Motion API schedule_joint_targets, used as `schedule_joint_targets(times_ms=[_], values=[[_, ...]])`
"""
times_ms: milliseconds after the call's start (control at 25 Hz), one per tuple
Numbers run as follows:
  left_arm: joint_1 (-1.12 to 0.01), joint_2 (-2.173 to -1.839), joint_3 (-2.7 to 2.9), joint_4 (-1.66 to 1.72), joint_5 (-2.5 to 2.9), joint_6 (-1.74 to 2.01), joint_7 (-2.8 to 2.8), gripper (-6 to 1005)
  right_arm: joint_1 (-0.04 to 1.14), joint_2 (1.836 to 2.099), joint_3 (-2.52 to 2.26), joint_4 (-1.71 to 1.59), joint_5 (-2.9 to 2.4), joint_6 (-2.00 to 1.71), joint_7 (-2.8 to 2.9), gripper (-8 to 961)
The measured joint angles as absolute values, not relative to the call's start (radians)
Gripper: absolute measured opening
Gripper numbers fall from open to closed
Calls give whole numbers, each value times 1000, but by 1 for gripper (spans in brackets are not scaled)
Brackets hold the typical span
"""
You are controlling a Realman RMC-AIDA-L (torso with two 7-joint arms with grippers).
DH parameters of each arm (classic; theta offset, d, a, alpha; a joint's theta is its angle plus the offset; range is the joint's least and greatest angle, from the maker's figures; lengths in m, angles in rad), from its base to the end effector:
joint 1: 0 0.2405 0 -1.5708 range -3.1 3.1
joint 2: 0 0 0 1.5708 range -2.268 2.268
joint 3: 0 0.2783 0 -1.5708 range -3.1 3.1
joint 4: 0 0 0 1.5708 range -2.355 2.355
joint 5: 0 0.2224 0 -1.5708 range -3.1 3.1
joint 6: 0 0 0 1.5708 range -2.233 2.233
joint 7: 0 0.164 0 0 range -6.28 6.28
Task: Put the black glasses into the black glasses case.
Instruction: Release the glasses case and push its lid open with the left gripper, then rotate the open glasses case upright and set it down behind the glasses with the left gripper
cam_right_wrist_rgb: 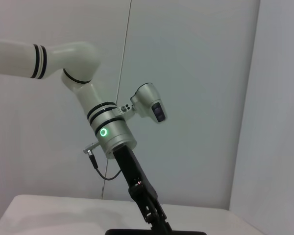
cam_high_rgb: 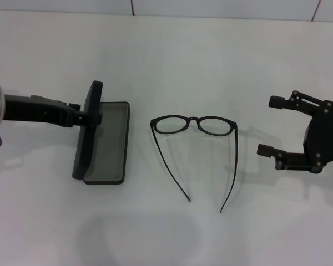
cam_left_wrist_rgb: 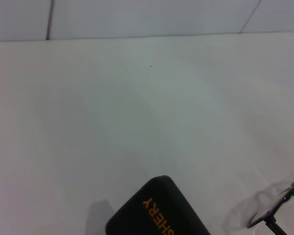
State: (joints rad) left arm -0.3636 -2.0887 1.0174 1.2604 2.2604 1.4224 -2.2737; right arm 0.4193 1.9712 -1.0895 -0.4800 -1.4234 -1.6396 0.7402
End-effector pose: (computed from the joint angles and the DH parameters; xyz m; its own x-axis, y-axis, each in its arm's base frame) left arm -0.2822 0.3629 0.0171 0.6305 0.7263 0.2738 0.7717 -0.5487 -0.3215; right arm 0.2774 0.3210 -0.0181 0.7786 0.1849 -0.5997 -0.0581 -0.9302 -0.3623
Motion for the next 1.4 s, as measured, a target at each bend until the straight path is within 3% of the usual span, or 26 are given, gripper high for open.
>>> schedule_joint_targets(times_ms=[520,640,840,960,1280,1400], values=[[-393,-2088,1056,1265,2320,1408,-2328,596,420,1973,-1089,-480,-1434,-1637,741,873],[-397,-2088,1056,1265,2327,1405,-2330,479,418,1973,-1089,-480,-1436,-1637,741,873],[-408,-2086,1057,1259,2331,1403,-2329,373,419,1973,-1091,-480,-1463,-1642,741,872],[-420,-2084,1058,1255,2336,1399,-2318,367,419,1976,-1098,-486,-1480,-1644,741,872],[-523,-2081,1059,1215,2362,1353,-2213,351,404,2004,-1103,-527,-1578,-1673,724,873],[-600,-2082,1060,1175,2367,1315,-2128,278,403,2011,-1107,-521,-1601,-1678,697,873]])
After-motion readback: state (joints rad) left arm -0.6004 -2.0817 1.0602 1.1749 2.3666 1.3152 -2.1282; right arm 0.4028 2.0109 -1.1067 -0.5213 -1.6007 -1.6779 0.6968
